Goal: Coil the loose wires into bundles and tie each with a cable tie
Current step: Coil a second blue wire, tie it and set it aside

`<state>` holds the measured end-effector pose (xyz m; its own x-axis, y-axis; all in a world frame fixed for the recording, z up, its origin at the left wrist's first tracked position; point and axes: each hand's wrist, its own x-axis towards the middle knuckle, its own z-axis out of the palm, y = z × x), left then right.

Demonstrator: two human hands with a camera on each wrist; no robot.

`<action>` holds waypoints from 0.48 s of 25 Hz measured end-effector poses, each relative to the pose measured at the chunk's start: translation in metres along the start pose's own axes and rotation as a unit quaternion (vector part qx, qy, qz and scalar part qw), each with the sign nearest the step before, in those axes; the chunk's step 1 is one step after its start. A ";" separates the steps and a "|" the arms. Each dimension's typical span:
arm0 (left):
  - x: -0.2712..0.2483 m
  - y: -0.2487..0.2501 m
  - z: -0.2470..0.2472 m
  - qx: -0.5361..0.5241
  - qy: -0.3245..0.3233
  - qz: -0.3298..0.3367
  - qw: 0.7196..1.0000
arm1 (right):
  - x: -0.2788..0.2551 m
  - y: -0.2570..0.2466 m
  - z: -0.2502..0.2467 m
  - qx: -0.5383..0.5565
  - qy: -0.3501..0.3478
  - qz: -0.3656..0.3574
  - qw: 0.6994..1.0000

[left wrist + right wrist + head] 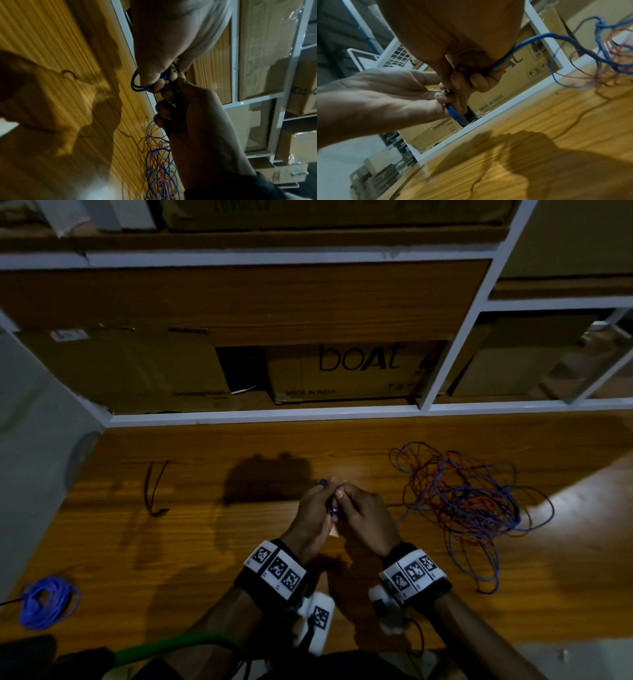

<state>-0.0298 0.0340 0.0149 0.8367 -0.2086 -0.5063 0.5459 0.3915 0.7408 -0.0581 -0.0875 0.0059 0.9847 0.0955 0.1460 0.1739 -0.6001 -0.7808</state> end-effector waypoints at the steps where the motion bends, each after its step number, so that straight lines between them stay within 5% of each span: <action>1: 0.001 0.000 -0.002 0.027 0.004 0.014 1.000 | 0.000 0.001 0.001 -0.001 -0.002 -0.009 1.000; 7: 0.000 0.005 -0.013 0.080 -0.005 0.052 0.995 | -0.002 -0.001 -0.004 -0.058 -0.052 -0.047 0.996; 12: 0.003 0.022 -0.013 -0.026 -0.002 0.096 0.995 | -0.011 0.005 -0.011 -0.096 -0.070 -0.052 0.992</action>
<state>-0.0158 0.0540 0.0243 0.9259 -0.1279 -0.3555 0.3721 0.4707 0.8000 -0.0682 -0.1002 0.0076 0.9558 0.2665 0.1241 0.2829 -0.7196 -0.6341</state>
